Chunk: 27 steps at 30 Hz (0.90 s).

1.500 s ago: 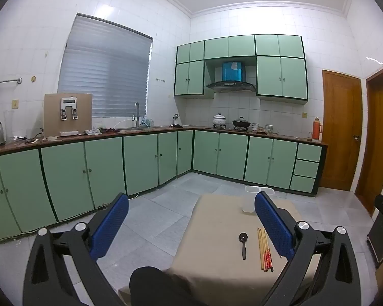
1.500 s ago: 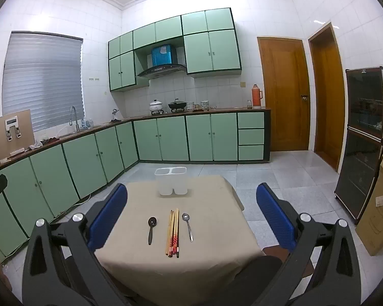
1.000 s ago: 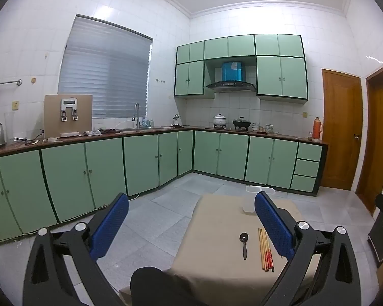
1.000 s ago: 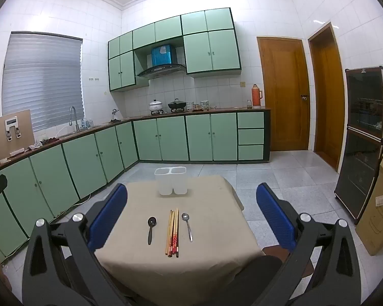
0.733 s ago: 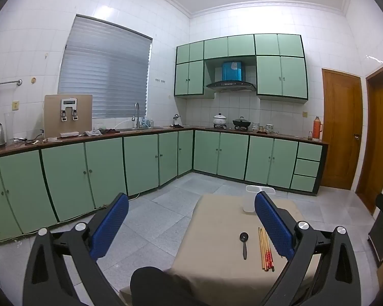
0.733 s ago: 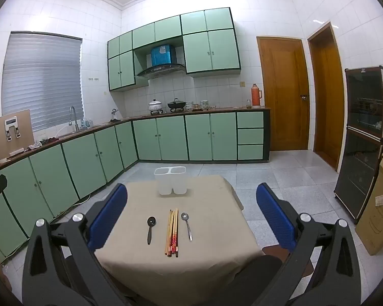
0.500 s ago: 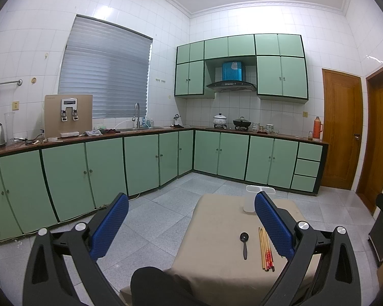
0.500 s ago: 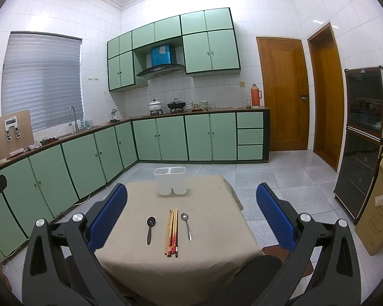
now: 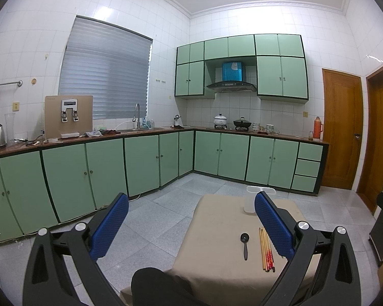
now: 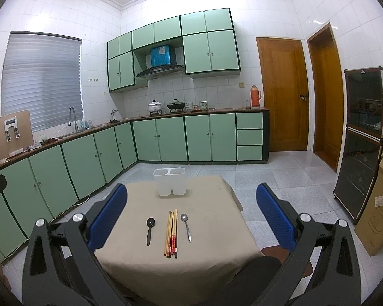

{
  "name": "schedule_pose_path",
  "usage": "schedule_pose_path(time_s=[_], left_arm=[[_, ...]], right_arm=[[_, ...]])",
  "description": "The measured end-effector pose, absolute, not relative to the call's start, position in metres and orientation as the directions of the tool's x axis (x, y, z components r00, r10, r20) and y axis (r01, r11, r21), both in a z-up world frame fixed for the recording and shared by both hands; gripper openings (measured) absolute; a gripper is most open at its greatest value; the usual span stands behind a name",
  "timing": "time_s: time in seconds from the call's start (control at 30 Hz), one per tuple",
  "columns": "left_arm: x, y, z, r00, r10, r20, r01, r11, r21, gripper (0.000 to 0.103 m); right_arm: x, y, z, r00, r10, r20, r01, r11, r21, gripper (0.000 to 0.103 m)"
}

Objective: Organize utensils

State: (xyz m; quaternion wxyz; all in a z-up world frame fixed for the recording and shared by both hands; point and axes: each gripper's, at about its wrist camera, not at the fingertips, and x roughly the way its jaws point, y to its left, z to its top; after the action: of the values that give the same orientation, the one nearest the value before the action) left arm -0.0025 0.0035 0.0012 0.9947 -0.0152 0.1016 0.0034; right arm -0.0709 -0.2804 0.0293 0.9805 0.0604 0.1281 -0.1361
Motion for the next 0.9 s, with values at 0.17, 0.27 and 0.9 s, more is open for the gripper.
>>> schedule_pose_path(time_s=[0.17, 0.27, 0.9], left_arm=[[-0.002, 0.003, 0.001, 0.979, 0.004, -0.202, -0.010, 1.000, -0.028, 0.097], [-0.002, 0.003, 0.001, 0.979, 0.003, -0.203, -0.009, 1.000, -0.027, 0.097], [0.002, -0.001, -0.002, 0.978, -0.007, -0.209, 0.005, 1.000, -0.013, 0.097]], right_arm=[[-0.072, -0.280, 0.032, 0.929, -0.256, -0.266, 0.287, 0.955, 0.082, 0.098], [-0.070, -0.281, 0.032, 0.928, -0.259, -0.267, 0.290, 0.954, 0.081, 0.098], [-0.073, -0.269, 0.027, 0.924, -0.284, -0.257, 0.312, 0.947, 0.073, 0.098]])
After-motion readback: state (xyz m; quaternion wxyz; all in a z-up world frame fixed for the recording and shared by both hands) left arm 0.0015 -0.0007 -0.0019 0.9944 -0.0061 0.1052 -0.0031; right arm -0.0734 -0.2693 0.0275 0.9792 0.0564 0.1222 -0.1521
